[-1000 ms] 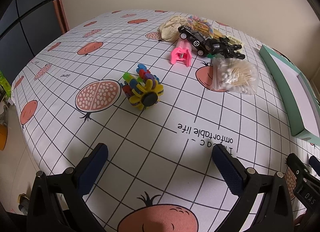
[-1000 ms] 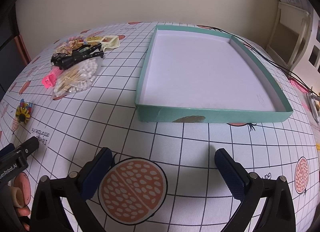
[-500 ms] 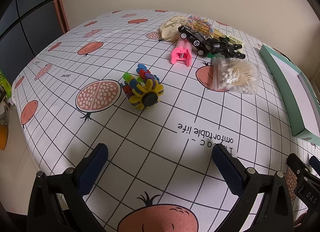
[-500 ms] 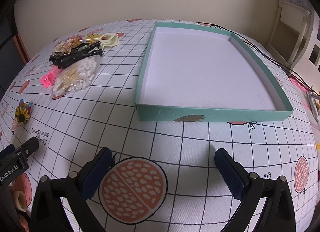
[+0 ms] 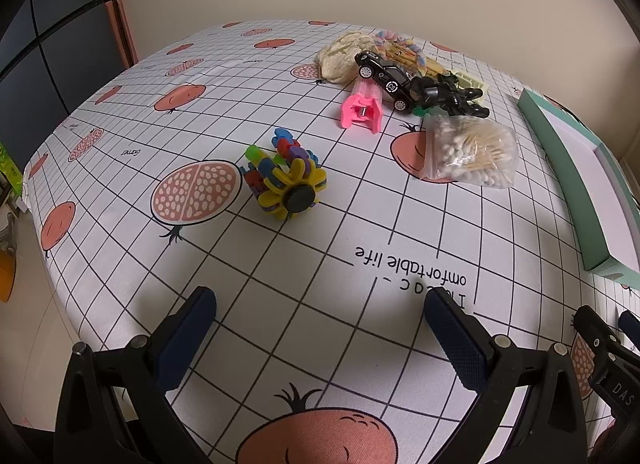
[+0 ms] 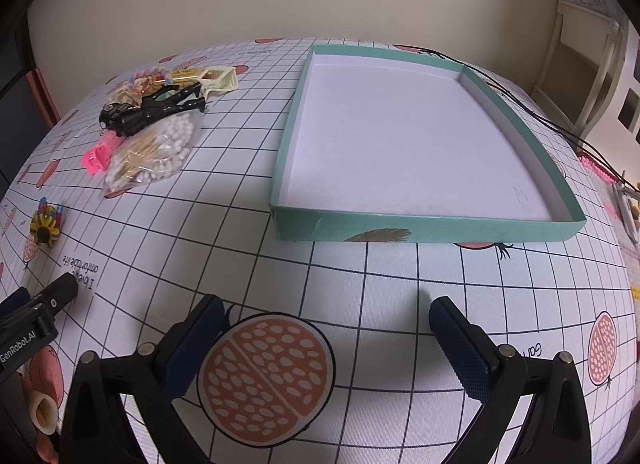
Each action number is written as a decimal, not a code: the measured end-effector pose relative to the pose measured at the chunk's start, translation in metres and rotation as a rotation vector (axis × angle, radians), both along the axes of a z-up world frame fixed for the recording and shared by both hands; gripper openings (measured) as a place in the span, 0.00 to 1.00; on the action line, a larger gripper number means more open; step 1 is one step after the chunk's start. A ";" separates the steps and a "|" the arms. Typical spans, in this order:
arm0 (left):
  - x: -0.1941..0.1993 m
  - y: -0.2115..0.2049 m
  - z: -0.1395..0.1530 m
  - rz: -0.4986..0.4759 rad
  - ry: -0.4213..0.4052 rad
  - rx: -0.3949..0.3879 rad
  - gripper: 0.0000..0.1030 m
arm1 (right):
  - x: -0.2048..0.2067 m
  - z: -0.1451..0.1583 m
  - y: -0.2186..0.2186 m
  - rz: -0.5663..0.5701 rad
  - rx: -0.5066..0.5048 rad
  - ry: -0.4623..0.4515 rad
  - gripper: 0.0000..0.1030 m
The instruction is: Organize objects
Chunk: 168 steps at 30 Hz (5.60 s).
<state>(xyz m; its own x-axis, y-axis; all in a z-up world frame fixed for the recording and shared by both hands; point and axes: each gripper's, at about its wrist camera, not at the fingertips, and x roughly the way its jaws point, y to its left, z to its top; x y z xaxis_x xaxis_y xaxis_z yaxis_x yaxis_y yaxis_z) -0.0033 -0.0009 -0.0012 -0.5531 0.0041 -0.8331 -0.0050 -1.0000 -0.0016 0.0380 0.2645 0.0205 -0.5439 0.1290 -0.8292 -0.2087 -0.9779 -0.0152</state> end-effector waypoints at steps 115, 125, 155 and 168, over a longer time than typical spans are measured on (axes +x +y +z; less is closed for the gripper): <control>-0.061 -0.018 0.067 0.096 -0.325 0.202 0.24 | -0.108 0.056 -0.055 0.308 -0.185 -0.248 0.58; -0.084 -0.016 0.059 0.112 -0.312 0.245 0.08 | -0.106 0.059 -0.040 0.283 -0.198 -0.238 0.58; -0.106 0.001 0.028 0.116 -0.383 0.185 0.38 | -0.105 0.055 -0.038 0.279 -0.204 -0.251 0.58; -0.098 0.000 0.058 0.074 -0.267 0.265 0.38 | -0.107 0.071 -0.025 0.244 -0.209 -0.160 0.58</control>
